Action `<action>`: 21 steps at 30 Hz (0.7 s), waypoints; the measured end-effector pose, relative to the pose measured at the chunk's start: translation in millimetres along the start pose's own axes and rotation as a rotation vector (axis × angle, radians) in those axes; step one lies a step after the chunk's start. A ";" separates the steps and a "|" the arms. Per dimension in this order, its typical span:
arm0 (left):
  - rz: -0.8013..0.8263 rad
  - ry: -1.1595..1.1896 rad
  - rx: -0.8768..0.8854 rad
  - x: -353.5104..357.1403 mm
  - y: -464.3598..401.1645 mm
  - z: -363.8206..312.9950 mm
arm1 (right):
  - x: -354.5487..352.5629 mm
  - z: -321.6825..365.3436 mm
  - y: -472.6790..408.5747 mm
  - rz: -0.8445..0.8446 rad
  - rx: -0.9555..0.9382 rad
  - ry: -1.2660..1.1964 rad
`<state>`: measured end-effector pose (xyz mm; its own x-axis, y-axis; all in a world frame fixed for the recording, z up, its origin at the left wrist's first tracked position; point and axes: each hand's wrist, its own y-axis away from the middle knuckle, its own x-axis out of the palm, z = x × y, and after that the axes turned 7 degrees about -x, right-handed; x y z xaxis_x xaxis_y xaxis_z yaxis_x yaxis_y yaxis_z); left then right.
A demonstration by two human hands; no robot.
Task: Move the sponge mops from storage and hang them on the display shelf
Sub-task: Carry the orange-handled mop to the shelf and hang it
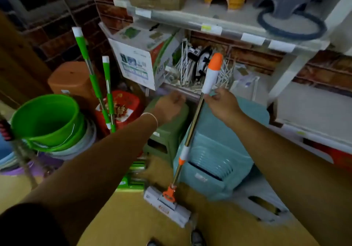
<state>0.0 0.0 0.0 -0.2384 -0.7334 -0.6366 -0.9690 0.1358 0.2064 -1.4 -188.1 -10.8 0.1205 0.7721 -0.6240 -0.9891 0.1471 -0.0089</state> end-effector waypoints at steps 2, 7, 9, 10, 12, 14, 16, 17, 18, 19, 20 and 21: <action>-0.042 -0.090 -0.028 10.2 -1.2 7.0 | 6.4 -2.5 -6.6 0.058 0.019 -0.048; -0.025 -0.117 -0.085 40.7 -1.8 22.8 | 17.2 -14.4 -17.3 0.161 0.035 -0.116; -0.051 -0.134 -0.109 49.7 2.2 22.2 | 19.2 -17.6 -16.5 0.179 0.001 -0.126; -0.055 -0.123 -0.134 54.1 3.9 22.7 | 19.8 -17.9 -14.0 0.173 -0.024 -0.119; -0.037 -0.116 -0.179 61.9 9.7 23.8 | 21.4 -18.2 -5.6 0.166 -0.093 -0.096; -0.006 -0.131 -0.243 69.3 18.4 29.7 | 24.3 -15.0 7.4 0.208 -0.168 -0.069; 0.019 -0.146 -0.300 76.4 30.4 41.2 | 29.6 -9.8 23.0 0.262 -0.240 -0.057; 0.028 -0.158 -0.310 80.0 37.8 48.3 | 32.7 -6.5 31.2 0.292 -0.280 -0.055; 0.039 -0.166 -0.326 82.3 46.0 55.0 | 35.4 -2.5 39.7 0.323 -0.322 -0.054; 0.041 -0.168 -0.343 84.6 54.5 62.8 | 38.0 1.9 47.9 0.351 -0.365 -0.057; 0.032 -0.151 -0.365 85.7 64.5 69.2 | 40.1 7.5 56.5 0.375 -0.414 -0.059; 0.011 -0.117 -0.384 86.8 74.5 77.0 | 42.7 13.4 64.8 0.395 -0.463 -0.058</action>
<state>-97.9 -2.3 -97.1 -0.2754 -0.6497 -0.7085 -0.8770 -0.1319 0.4619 -59.2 -137.3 -27.6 -0.2715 0.7480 -0.6056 -0.8925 -0.4312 -0.1325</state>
